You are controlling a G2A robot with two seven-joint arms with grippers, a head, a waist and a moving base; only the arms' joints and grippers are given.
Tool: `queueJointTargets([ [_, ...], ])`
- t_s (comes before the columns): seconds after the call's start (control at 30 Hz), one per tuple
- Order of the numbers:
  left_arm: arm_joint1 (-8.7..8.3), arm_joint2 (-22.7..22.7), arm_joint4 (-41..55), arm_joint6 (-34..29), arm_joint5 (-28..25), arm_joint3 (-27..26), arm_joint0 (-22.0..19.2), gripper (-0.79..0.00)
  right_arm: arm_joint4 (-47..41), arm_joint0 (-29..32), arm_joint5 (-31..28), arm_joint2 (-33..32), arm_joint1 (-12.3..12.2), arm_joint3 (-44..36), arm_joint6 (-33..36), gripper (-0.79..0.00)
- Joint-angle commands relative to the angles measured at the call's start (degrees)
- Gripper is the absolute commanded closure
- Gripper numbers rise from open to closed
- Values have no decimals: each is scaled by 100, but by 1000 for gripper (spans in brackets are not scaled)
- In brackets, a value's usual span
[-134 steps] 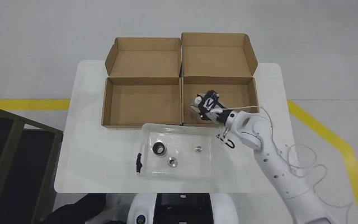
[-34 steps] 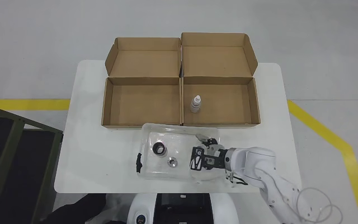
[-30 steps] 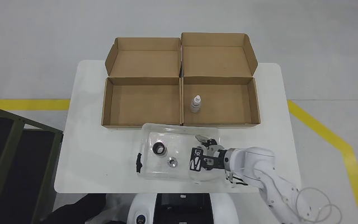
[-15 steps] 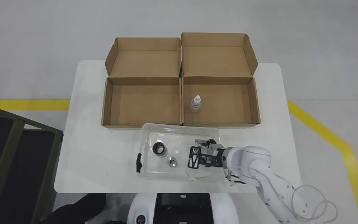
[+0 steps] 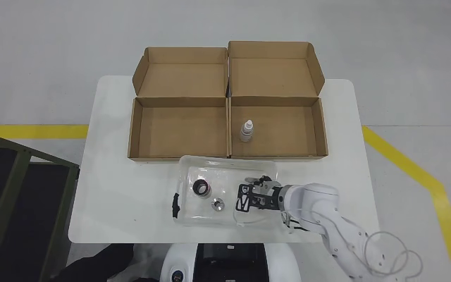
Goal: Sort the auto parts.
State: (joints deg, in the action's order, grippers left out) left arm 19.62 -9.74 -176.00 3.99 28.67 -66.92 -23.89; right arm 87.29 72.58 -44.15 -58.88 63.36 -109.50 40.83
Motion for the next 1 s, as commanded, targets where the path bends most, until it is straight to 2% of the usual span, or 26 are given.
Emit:
queueJointTargets([
  [0.0, 0, 0, 0, 0, 0, 0, 0, -785, -14, -16, 4, 12, 1, 15, -8, -296],
  [0.07, 0, 0, 0, 0, 0, 0, 0, -785, -17, -38, 0, 24, 1, 21, -19, -206],
  [0.13, 0, 0, 0, 0, 0, 0, 0, -785, -18, -60, 5, 36, 2, 15, -30, -80],
  [0.2, 0, 0, 0, 0, 0, 0, 0, -785, -9, -78, 11, 49, 2, 0, -33, -6],
  [0.6, 0, 0, 0, 0, 0, 0, 0, -785, -296, 91, -57, -98, -45, -618, -352, 0],
  [0.77, 0, 0, 0, 0, 0, 0, 0, -785, -511, 240, -13, -297, -80, -869, -768, 0],
  [0.97, 0, 0, 0, 0, 0, 0, 0, -785, -471, 395, 322, -489, -100, -1071, -1438, 0],
])
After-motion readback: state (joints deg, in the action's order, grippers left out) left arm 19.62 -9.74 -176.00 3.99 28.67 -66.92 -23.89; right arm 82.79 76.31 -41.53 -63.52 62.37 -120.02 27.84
